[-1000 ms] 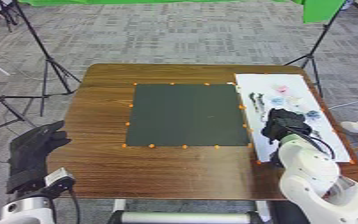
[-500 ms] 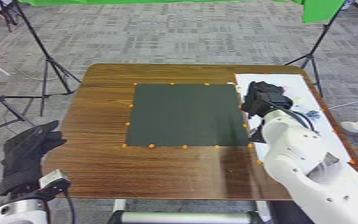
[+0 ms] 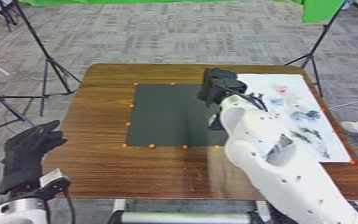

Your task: Arrange flowers

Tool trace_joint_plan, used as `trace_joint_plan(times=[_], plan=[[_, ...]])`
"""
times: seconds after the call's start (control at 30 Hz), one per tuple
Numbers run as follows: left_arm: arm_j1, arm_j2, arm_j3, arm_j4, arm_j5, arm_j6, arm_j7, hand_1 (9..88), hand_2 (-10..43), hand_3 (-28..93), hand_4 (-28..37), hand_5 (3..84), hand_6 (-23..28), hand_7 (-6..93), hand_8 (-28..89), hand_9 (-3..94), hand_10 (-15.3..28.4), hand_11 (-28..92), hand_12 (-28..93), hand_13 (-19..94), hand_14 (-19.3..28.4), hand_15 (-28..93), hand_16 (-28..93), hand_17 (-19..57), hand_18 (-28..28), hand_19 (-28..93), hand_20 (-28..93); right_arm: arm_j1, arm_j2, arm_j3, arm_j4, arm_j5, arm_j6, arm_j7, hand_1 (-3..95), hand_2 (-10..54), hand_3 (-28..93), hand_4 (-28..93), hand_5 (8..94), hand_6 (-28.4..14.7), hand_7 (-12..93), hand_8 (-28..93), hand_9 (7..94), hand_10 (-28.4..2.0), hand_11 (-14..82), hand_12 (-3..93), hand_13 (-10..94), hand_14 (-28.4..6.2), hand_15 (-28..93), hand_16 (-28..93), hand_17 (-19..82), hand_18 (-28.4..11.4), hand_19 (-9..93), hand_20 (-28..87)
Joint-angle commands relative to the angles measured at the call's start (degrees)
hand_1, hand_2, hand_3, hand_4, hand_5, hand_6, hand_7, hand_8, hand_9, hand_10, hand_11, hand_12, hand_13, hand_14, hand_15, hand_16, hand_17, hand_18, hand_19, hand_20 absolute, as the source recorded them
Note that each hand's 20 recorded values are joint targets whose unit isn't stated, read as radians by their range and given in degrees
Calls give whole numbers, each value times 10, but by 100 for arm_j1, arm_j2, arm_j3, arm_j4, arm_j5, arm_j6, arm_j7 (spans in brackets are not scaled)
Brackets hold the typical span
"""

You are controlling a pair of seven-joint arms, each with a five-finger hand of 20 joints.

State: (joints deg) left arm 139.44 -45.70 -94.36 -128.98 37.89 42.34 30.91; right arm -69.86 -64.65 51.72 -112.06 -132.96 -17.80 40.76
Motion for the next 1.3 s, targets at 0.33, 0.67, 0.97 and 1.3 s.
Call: trace_joint_plan(times=[0.33, 0.67, 0.97, 1.3], plan=[[-417, -166, 260, 73, 337, -143, -395, 289, 79, 778, -186, 549, 171, 210, -99, 460, 251, 527, 146, 402, 284, 846, -210, 11, 280, 613, 456, 41, -1413, -417, 757, -952, -360, -472, 514, -95, 782, -232, 813, -45, 321, 243, 727, -164, 580, 437, 655, -189, 822, 310, 167, -272, 769, 193], [-719, -178, 517, 146, 421, -170, -501, 292, 80, 777, -182, 549, 171, 210, -100, 460, 251, 527, 145, 401, 284, 846, -211, 11, 280, 614, 455, -592, -2218, -197, 1041, -1831, -835, -942, 512, -95, 783, -226, 813, -43, 326, 239, 729, -166, 587, 429, 658, -190, 824, 309, 168, -275, 775, 187], [-1261, -244, 927, 358, 448, -343, -538, 291, 81, 779, -180, 550, 171, 212, -101, 460, 251, 528, 144, 402, 284, 847, -210, 11, 280, 616, 453, -1037, -2579, -139, 1203, -2467, -912, -1337, 510, -95, 781, -221, 815, -43, 330, 237, 731, -171, 594, 423, 661, -190, 826, 309, 168, -277, 780, 181], [-1606, -199, 1218, 482, 368, -387, -376, 292, 82, 781, -178, 550, 171, 213, -101, 460, 251, 528, 145, 403, 284, 847, -210, 11, 279, 616, 452, -797, -2491, -268, 1651, -2384, -675, -1046, 509, -95, 779, -222, 819, -46, 327, 231, 734, -174, 600, 417, 664, -192, 828, 309, 168, -277, 783, 174]])
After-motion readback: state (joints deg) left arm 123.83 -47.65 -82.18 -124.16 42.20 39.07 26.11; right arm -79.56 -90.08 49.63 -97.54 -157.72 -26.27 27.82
